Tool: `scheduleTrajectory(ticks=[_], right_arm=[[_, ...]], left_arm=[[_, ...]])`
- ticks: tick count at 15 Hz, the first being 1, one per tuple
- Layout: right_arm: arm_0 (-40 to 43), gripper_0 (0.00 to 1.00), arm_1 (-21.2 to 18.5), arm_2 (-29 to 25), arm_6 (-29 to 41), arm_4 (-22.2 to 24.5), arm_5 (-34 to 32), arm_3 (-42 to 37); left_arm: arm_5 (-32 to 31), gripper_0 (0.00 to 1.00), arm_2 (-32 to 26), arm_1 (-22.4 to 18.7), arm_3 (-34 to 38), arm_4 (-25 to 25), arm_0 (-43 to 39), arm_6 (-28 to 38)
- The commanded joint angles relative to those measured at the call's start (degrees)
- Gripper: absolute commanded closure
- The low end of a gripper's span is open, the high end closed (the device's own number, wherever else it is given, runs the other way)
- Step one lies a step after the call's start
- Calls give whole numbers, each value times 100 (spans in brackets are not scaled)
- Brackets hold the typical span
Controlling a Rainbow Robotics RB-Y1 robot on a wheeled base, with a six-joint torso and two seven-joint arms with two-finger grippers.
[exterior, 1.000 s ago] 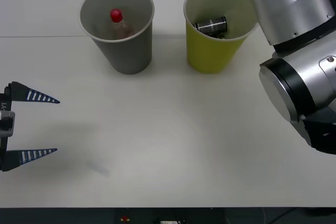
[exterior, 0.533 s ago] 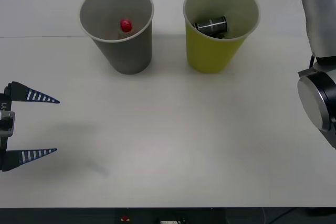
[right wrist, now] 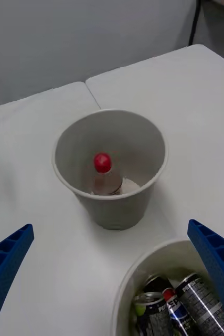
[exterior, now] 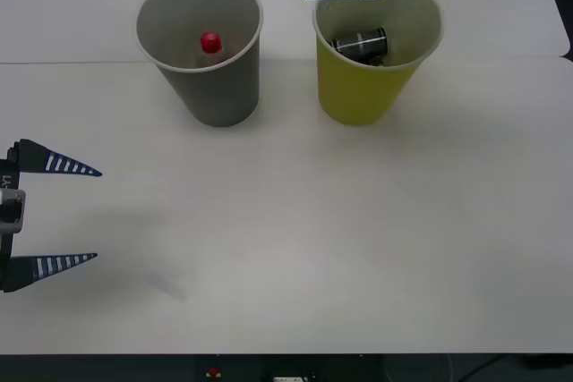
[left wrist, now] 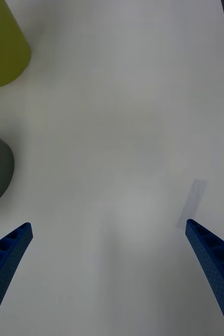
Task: Put the can into the green bin and the plastic bottle into the gray bin
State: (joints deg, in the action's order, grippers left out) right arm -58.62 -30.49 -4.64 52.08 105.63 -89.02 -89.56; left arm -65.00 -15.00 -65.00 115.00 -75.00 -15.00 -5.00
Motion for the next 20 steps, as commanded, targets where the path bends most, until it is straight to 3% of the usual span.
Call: scheduleTrajectory(ticks=[1,9,15,20], right_arm=[[430,0,-370,-152,-418,-525,-45,-255],[2118,0,-1354,-538,-840,-1686,280,-1652],[3691,0,-2128,-1118,-2018,-2723,306,-2224],[4833,0,-2383,-1514,-2773,-3013,412,-2479]], left_arm=[[0,0,0,0,0,0,0,0],[0,0,0,0,0,0,0,0],[0,0,0,0,0,0,0,0],[0,0,0,0,0,0,0,0]])
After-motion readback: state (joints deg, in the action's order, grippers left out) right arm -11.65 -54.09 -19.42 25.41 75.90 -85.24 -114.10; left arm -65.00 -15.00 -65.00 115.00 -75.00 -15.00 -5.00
